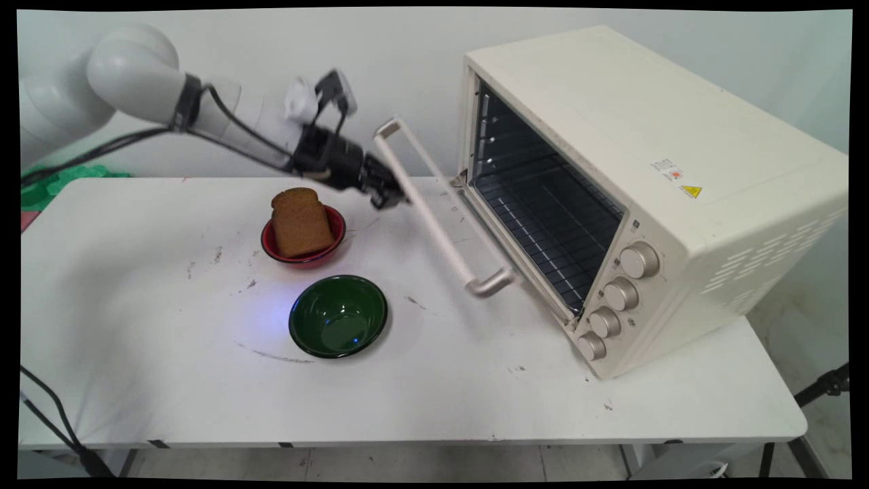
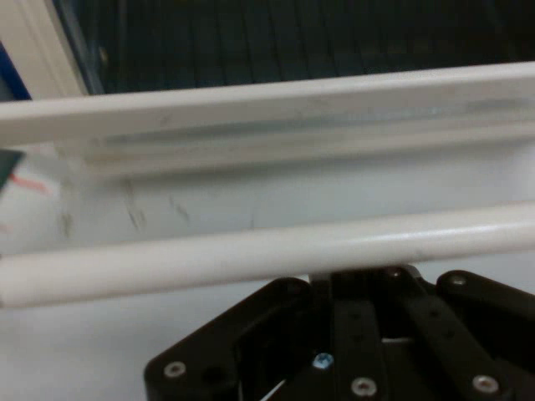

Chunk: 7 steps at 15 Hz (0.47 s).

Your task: Close the oven

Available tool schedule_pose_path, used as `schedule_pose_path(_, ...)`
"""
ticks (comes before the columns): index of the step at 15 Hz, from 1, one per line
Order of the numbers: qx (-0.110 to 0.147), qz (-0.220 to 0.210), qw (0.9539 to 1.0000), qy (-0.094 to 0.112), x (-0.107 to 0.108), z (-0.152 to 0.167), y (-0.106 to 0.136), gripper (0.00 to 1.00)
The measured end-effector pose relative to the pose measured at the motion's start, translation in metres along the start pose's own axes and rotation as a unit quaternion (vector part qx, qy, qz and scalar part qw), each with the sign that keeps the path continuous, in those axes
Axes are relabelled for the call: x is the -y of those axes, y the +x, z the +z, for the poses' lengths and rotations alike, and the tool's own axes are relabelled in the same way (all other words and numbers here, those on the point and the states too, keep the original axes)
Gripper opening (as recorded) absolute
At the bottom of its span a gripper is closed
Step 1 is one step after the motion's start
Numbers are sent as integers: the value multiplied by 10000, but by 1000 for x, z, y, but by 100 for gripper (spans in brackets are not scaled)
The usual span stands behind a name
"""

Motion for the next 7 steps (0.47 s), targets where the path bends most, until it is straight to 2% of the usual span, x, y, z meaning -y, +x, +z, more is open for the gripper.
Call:
schedule_pose_path(4, -531, -1, 9986, 67, 6, -22, 43, 0)
schedule_pose_path(7, -835, 0, 9965, 110, 10, -38, 67, 0)
